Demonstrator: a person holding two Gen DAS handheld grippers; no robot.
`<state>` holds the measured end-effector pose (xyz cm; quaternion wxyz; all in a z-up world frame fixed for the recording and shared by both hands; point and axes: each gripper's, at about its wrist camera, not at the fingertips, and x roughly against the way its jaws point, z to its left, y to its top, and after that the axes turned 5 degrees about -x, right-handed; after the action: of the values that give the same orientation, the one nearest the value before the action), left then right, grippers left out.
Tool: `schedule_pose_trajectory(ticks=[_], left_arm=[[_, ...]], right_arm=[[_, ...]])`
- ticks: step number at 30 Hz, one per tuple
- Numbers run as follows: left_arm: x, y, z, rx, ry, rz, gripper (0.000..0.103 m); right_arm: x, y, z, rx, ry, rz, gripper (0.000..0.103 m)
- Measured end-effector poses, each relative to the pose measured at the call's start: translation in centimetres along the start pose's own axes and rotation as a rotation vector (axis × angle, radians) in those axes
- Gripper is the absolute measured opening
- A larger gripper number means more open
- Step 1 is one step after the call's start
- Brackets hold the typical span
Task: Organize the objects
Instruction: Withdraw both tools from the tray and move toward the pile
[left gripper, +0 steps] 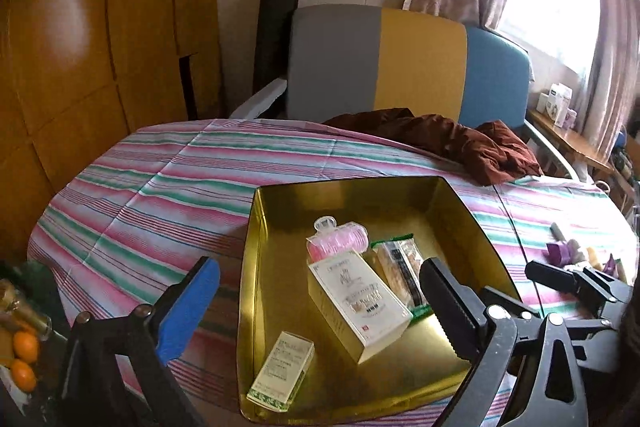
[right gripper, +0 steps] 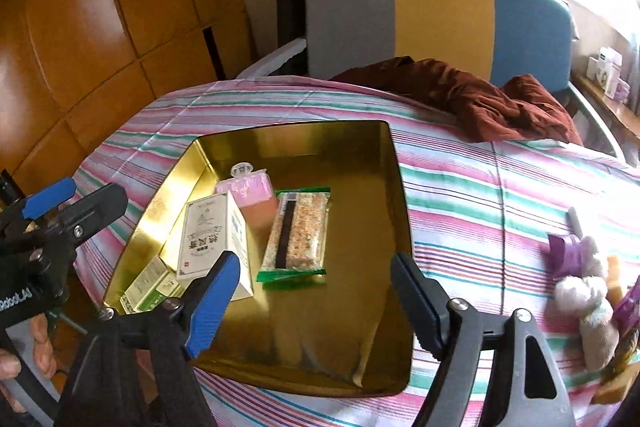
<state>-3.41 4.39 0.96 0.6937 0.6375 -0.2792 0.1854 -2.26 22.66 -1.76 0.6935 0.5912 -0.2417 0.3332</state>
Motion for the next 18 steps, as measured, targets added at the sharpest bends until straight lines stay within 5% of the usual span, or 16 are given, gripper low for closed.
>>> schedule_pose_trajectory(ticks=[18], left_arm=[[1.1, -1.0, -2.1, -0.061, -0.028, -0.022, 0.101]], right_arm=[[1.5, -1.7, -2.5, -0.028, -0.092, -0.055, 0.084]])
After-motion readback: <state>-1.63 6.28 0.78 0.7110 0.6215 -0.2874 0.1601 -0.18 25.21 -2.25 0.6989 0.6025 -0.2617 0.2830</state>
